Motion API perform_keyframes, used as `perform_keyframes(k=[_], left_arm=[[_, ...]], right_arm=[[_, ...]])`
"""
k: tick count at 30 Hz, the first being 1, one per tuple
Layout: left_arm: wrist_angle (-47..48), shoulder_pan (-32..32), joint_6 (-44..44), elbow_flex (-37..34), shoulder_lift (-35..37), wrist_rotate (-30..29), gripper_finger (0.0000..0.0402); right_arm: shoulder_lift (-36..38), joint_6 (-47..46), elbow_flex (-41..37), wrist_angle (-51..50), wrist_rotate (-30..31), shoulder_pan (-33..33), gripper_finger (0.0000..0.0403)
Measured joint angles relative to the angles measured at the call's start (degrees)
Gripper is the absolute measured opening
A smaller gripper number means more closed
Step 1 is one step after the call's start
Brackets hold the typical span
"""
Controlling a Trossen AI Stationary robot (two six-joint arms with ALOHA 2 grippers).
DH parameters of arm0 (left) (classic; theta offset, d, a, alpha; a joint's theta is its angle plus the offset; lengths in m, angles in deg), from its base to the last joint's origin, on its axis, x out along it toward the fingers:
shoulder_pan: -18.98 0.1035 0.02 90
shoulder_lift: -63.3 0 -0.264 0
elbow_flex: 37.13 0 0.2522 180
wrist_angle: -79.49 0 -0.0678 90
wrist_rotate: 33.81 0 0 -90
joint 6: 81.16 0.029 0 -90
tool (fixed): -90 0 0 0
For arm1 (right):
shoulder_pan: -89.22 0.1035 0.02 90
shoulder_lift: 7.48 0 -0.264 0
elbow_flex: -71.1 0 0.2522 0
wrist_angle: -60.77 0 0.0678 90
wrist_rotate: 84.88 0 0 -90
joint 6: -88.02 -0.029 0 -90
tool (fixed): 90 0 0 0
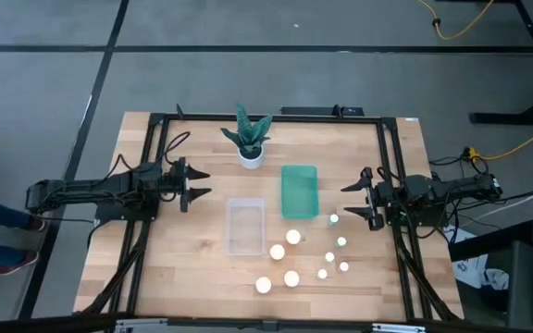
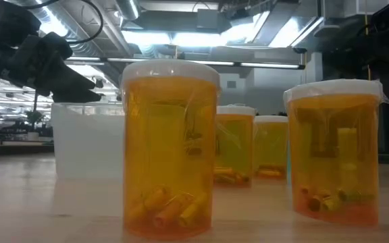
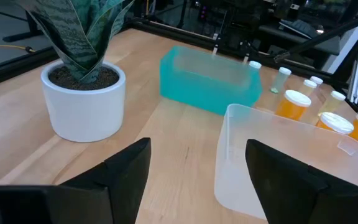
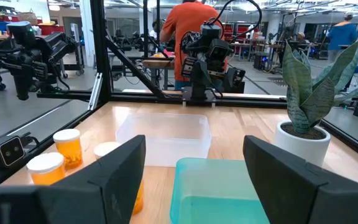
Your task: Pick and place medicine bottles into bin by pill shape (circle, oval)
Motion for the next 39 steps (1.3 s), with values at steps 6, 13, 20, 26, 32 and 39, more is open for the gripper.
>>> perform_keyframes(k=[6, 13, 20, 26, 32, 39], left_arm=[[0.0, -0.01, 0.0, -0.02, 0.01, 0.0, 0.0254], [0.0, 0.01, 0.0, 0.0, 0.01, 0.0, 0.0254], [0.0, 0.01, 0.0, 0.0, 0.01, 0.0, 0.0254], [0.0, 0.0, -0.01, 0.0, 0.0, 0.02, 0.0254], [0.0, 0.0, 0.0, 0.0, -0.01, 0.02, 0.0254], [0.0, -0.01, 0.0, 0.0, -0.01, 0.0, 0.0254]], right_arm=[[0.0, 0.01, 0.01, 0.0, -0.01, -0.01, 0.0273], [-0.02, 0.0, 0.0, -0.01, -0.02, 0.01, 0.0273], [-0.02, 0.0, 0.01, 0.0, -0.01, 0.0, 0.0273], [-0.07, -1.52, 0.0, 0.79, 0.06, -0.01, 0.0273], [-3.48, -4.65, 0.02, 2.3, 1.95, -0.19, 0.0273], [-14.33, -7.75, 0.0, 15.48, 4.12, -0.19, 0.0273]])
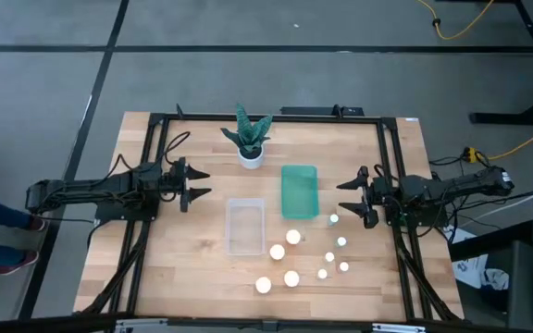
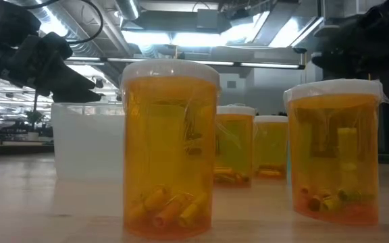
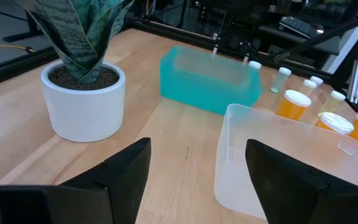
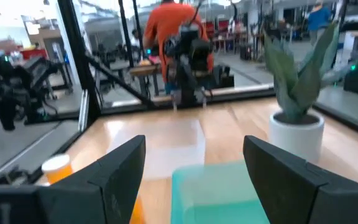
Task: Pick and place medicine bottles into bin by pill shape (circle, oval)
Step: Put the small blue pill bottle into the green bin
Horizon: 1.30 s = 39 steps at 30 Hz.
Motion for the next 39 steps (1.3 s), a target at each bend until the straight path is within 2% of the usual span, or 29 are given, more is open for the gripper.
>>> perform_keyframes(k=[7, 14, 20, 24, 29, 39], left_arm=[[0.0, 0.0, 0.0, 0.0, 0.0, 0.0, 0.0254], [-0.07, 0.02, 0.56, 0.0, 0.0, -0.1, 0.0254], [-0.09, 0.02, 0.83, -0.02, 0.0, -0.4, 0.0254], [-0.13, 0.01, 0.65, -0.02, 0.0, -0.54, 0.0254], [-0.11, 0.02, 4.79, -0.02, 0.0, -2.54, 0.0254], [-0.53, 0.0, 5.02, -0.02, 0.0, 2.96, 0.0254]], right_arm=[[-14.44, -0.8, 0.12, 13.19, -0.03, 0.03, 0.0273], [-29.75, -1.07, 7.01, 14.17, -0.05, 0.02, 0.0273], [-40.84, 4.73, 14.09, 12.24, -0.23, 0.02, 0.0273], [-42.76, 6.29, 18.53, 3.4, -0.21, 0.02, 0.0273], [-41.38, 1.52, 24.12, -8.22, -0.23, 0.09, 0.0273], [-35.68, -1.57, 27.51, -11.1, -0.19, 0.17, 0.0273]])
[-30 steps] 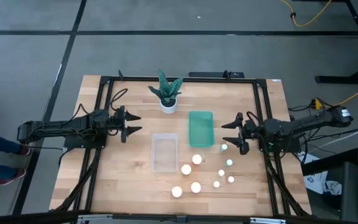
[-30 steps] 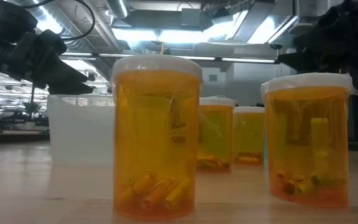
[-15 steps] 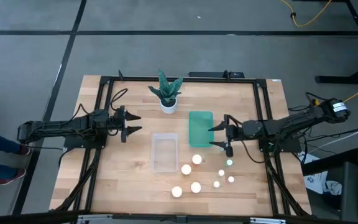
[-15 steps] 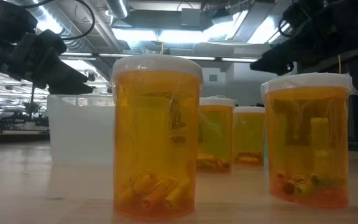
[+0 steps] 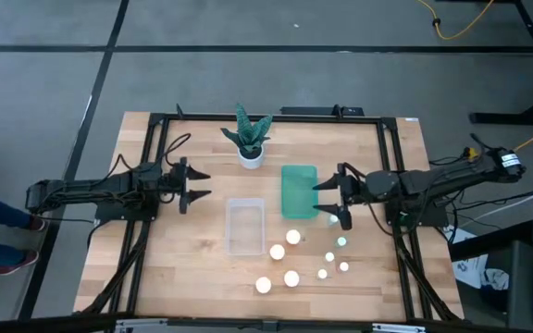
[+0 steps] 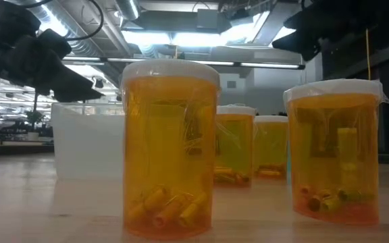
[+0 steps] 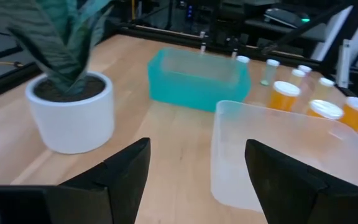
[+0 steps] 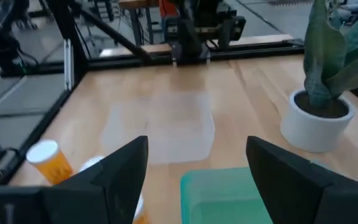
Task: Pick and place medicine bottles into bin by pill shape (circle, oval)
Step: Put the small blue pill bottle into the green bin
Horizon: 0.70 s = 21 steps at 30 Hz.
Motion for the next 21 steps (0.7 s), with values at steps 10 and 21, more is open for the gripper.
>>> perform_keyframes(k=[10, 21], left_arm=[[-0.24, -2.48, 1.78, 0.0, 0.0, 1.75, 0.0254], [-0.21, -5.99, 1.46, 0.0, 0.0, 1.57, 0.0254]], right_arm=[[1.24, -5.31, -0.15, -5.62, -2.4, 0.02, 0.0273], [1.35, 2.53, -0.15, -6.91, -2.38, -0.02, 0.0273]])
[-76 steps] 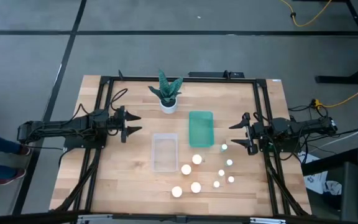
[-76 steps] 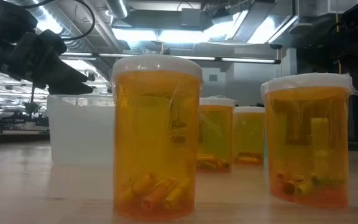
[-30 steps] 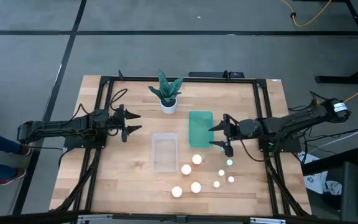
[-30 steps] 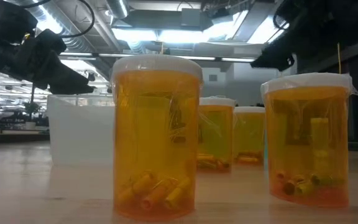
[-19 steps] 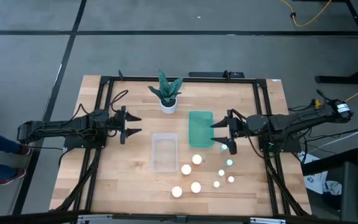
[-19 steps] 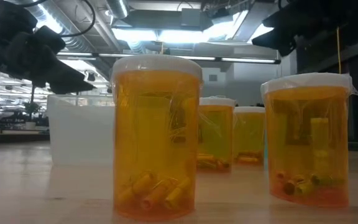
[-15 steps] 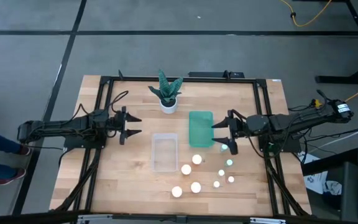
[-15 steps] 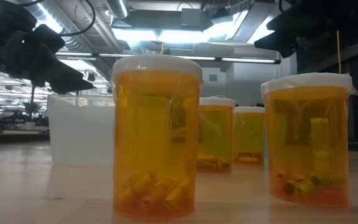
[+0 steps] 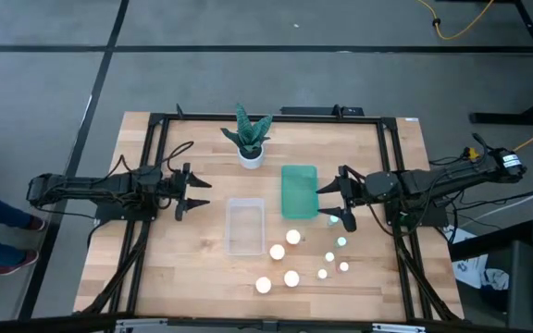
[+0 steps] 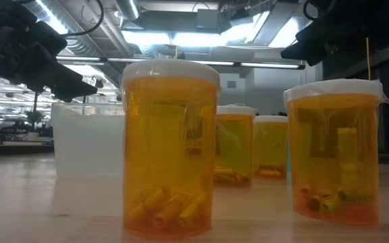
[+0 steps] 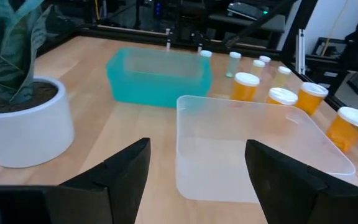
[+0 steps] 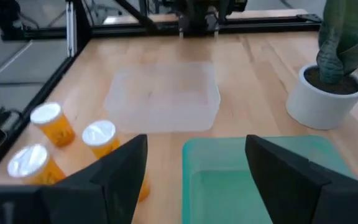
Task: Pick and place medicine bottles into bin by pill shape (circle, oval)
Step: Put the small blue pill bottle into the green bin
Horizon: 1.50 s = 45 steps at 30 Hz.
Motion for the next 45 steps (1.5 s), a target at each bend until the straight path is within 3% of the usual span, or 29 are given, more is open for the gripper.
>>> perform_keyframes(k=[8, 13, 21, 31, 40, 45], left_arm=[[-7.84, -0.11, 1.74, 0.0, 0.0, -0.03, 0.0254], [-9.79, -0.11, 5.65, 0.0, 0.0, -0.06, 0.0254], [-6.64, -0.11, -0.33, 0.0, -0.01, 2.03, 0.0254], [-0.71, -0.11, -0.52, 0.0, -0.01, 3.29, 0.0254], [-0.72, -0.11, 1.0, 0.0, -0.01, 2.97, 0.0254], [-0.72, -0.11, 1.0, 0.0, -0.01, 2.99, 0.0254]], right_arm=[[3.18, 8.86, -0.02, -7.07, 1.29, -0.02, 0.0273], [5.41, 4.61, -0.02, -8.53, 3.41, -0.04, 0.0273], [5.88, 2.53, -0.02, -7.31, 3.41, -0.04, 0.0273], [5.88, 1.97, -0.02, -6.89, 3.41, -0.04, 0.0273], [5.88, -9.26, -0.02, -5.22, 3.44, -0.04, 0.0273], [5.88, -9.19, -0.02, -5.28, 3.45, -0.04, 0.0273]])
